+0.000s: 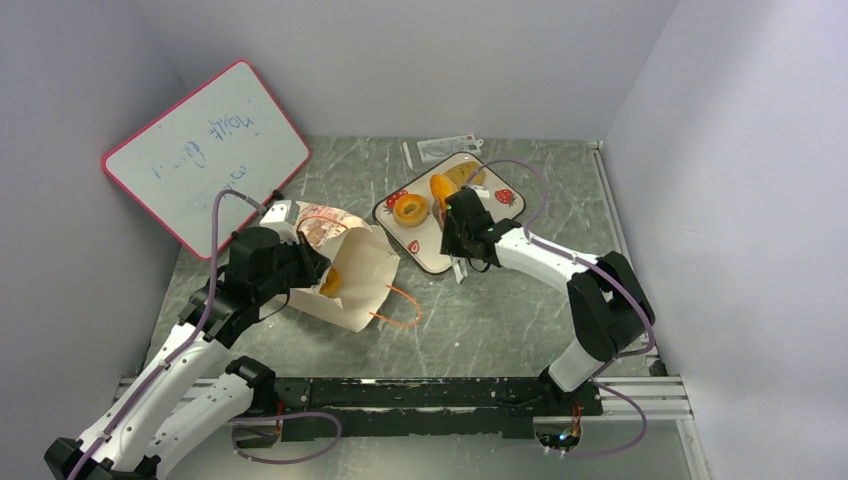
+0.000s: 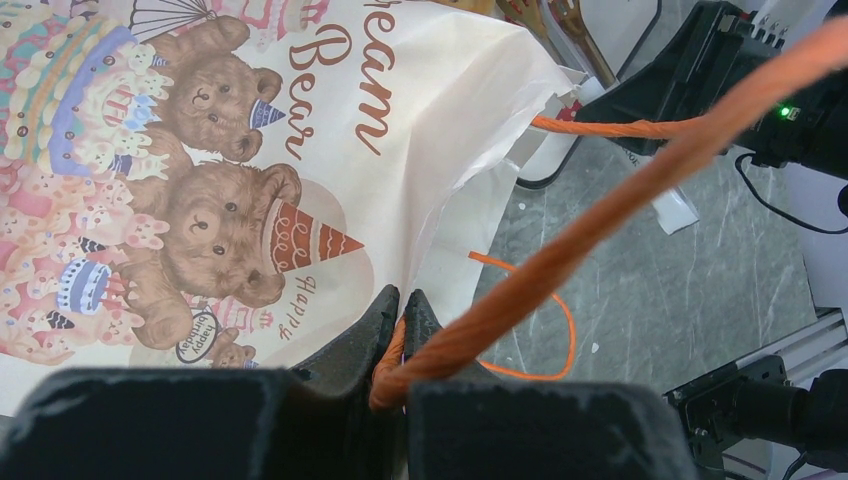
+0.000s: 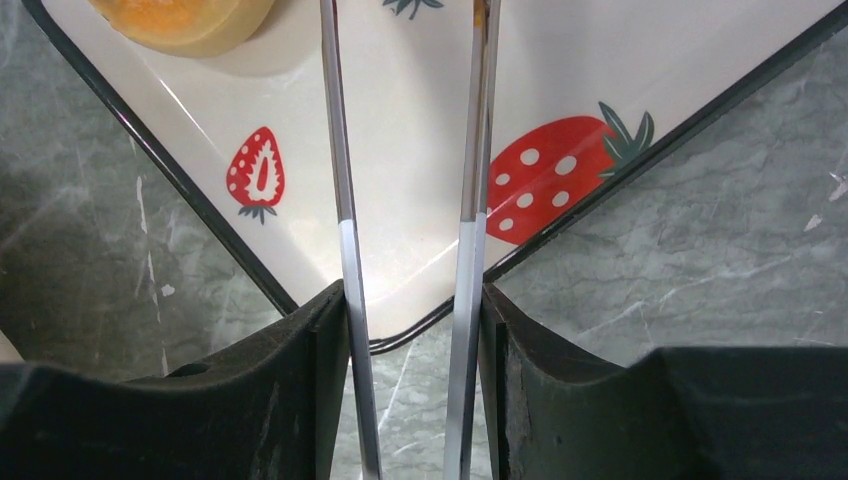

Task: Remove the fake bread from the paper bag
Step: Pick up the clamp from the container, then take out the fake bread from the paper bag.

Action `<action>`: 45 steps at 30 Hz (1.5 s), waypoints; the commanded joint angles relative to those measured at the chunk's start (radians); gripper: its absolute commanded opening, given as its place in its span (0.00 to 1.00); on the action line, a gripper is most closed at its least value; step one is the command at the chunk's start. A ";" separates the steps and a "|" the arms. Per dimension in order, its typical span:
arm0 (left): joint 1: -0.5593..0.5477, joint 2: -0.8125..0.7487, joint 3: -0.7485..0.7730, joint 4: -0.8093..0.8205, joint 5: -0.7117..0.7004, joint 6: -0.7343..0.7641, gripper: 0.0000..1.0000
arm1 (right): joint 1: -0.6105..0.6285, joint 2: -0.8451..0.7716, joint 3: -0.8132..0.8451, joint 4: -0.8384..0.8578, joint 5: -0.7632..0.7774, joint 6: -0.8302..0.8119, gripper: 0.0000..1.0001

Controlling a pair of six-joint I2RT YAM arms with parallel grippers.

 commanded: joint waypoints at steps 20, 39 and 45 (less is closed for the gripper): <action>-0.002 0.012 -0.011 0.046 -0.005 0.000 0.07 | -0.005 -0.178 -0.067 -0.084 -0.042 0.029 0.48; -0.001 -0.046 -0.033 -0.014 -0.011 -0.010 0.07 | 0.048 -0.451 -0.015 -0.265 -0.112 0.015 0.43; -0.002 -0.036 -0.002 -0.065 -0.092 0.003 0.07 | 0.068 -0.616 -0.022 -0.343 -0.167 -0.041 0.43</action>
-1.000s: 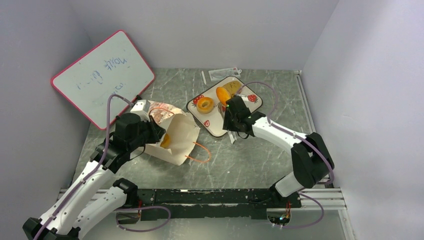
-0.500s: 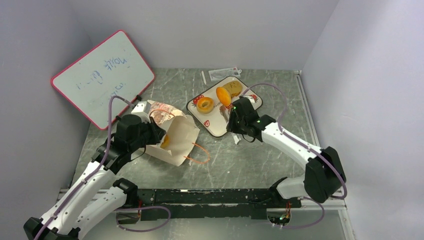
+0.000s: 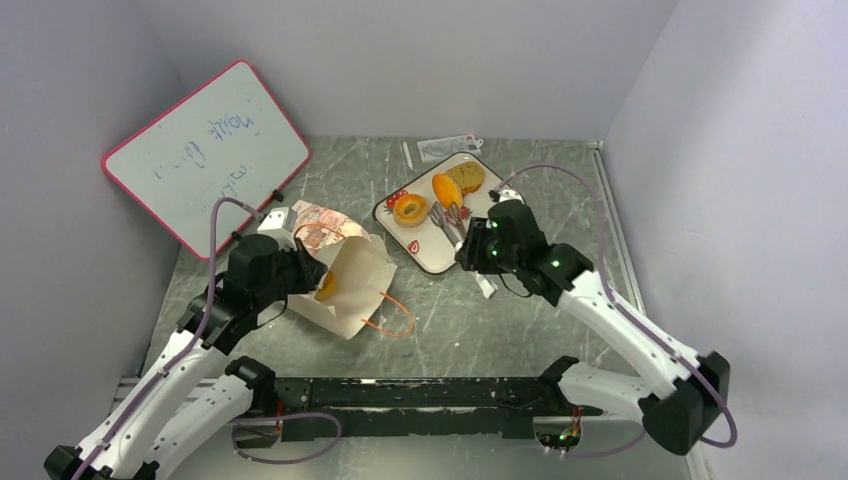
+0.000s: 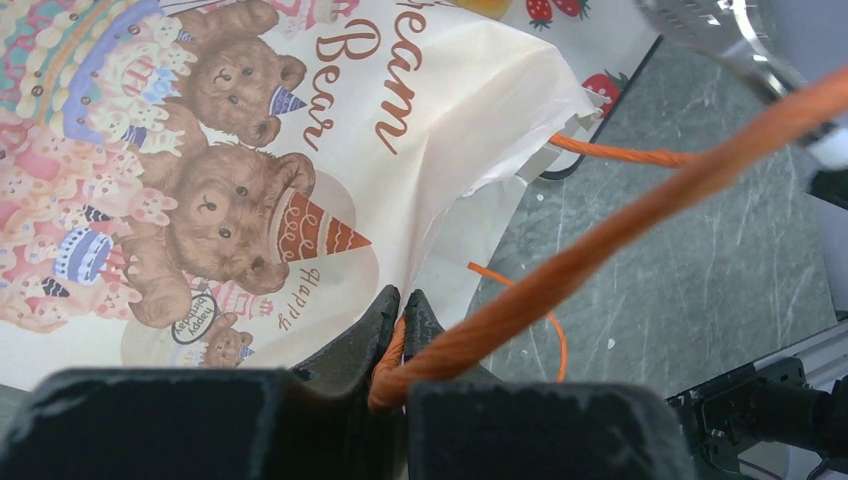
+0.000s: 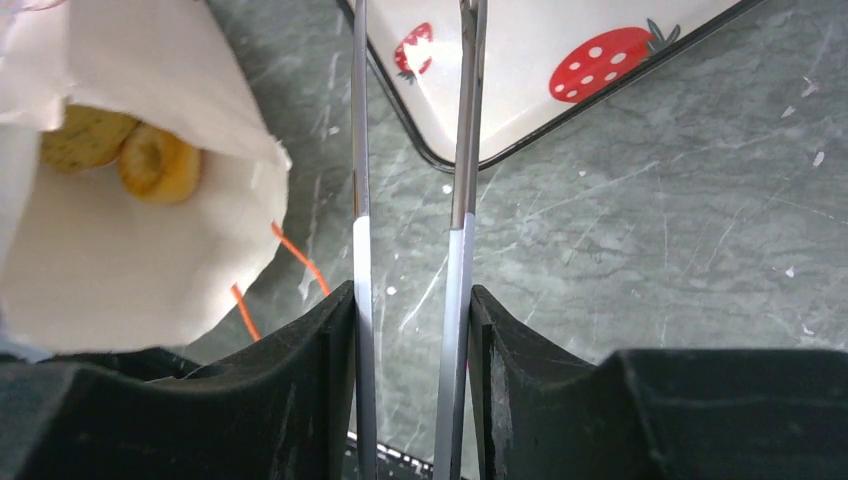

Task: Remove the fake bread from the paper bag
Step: Take out the fake bread from the paper bag.

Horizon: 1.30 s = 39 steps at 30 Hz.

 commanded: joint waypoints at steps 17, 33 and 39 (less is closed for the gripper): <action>-0.001 0.135 0.104 -0.035 -0.104 0.032 0.07 | 0.014 -0.246 0.126 -0.264 -0.375 -0.192 0.42; -0.001 0.101 0.136 -0.036 -0.080 0.042 0.07 | 0.048 -0.177 -0.024 -0.056 -0.562 -0.065 0.41; -0.001 0.105 0.166 -0.039 -0.041 0.055 0.07 | 0.107 -0.068 -0.046 0.101 -0.571 0.010 0.41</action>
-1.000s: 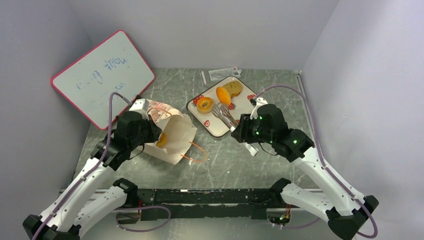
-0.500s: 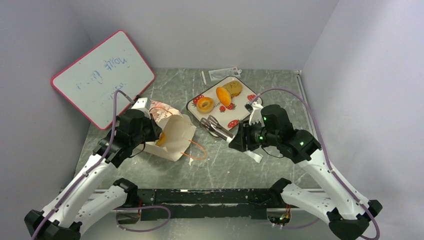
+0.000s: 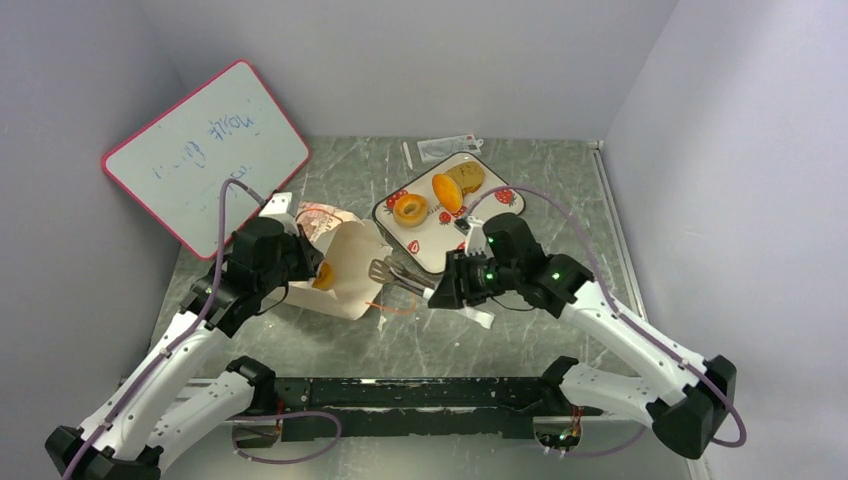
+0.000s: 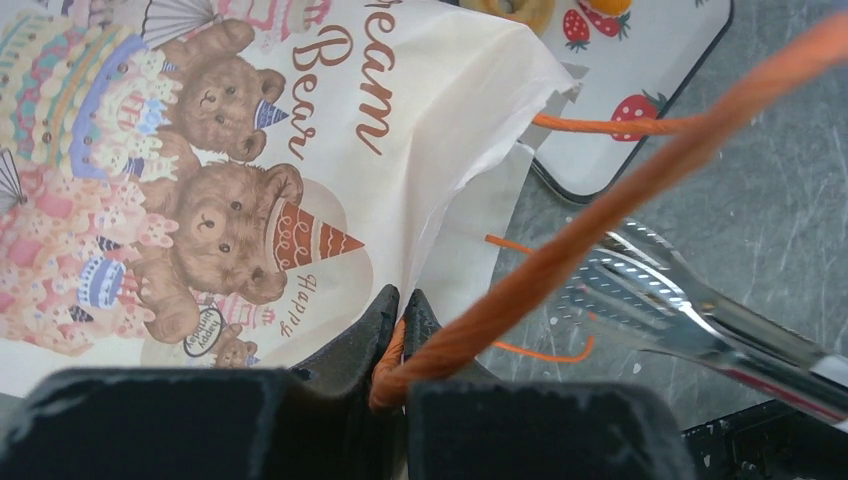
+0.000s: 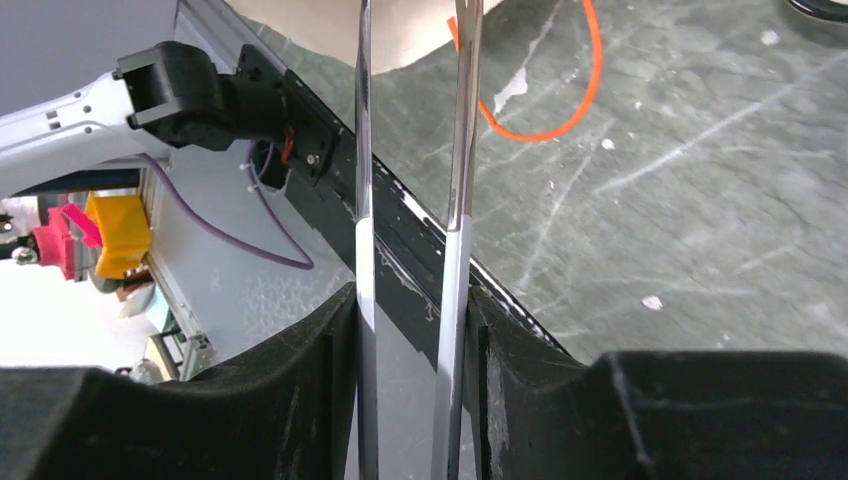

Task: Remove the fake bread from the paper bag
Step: Take out the fake bread from the paper bag.

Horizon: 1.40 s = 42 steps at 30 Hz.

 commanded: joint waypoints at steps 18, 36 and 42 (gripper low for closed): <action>-0.001 -0.022 0.039 0.021 0.105 0.011 0.07 | 0.039 0.371 -0.140 0.601 -0.233 0.310 0.46; -0.002 -0.042 -0.061 0.064 0.162 -0.070 0.07 | 0.014 0.573 -0.173 0.807 -0.351 0.442 0.49; -0.004 -0.046 -0.083 0.079 0.171 -0.084 0.07 | 0.005 0.637 -0.163 0.870 -0.379 0.481 0.49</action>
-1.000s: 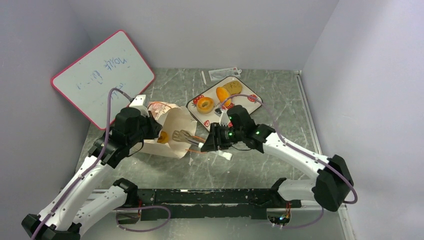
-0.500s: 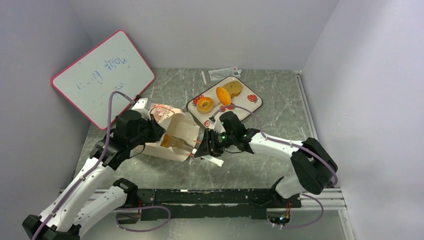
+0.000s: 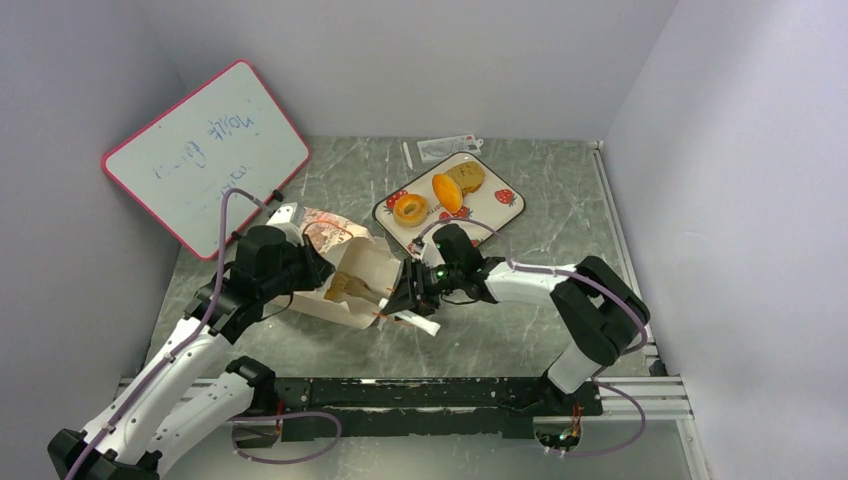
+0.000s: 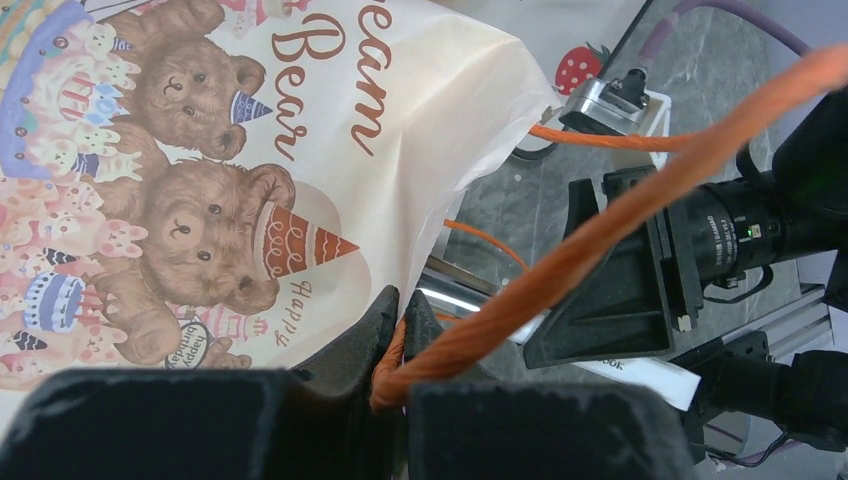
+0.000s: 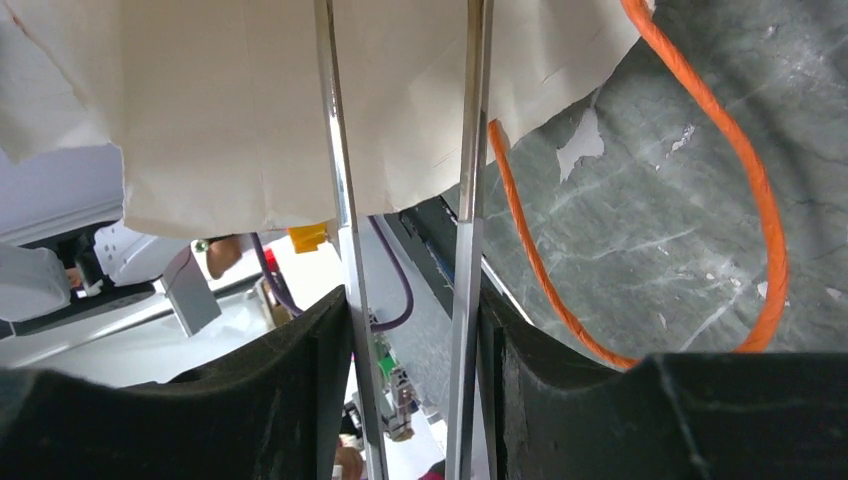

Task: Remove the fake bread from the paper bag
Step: Take out the fake bread from the paper bag.

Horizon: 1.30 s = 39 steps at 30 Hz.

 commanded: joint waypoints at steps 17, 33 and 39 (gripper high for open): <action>-0.004 0.047 0.039 0.048 0.086 0.033 0.07 | -0.016 0.127 0.096 0.132 -0.080 0.079 0.49; -0.004 0.018 0.061 0.054 0.173 0.025 0.07 | 0.041 0.257 0.197 0.152 -0.054 0.090 0.49; -0.004 0.005 0.062 0.037 0.161 0.028 0.07 | 0.046 0.273 0.206 0.154 -0.050 0.091 0.31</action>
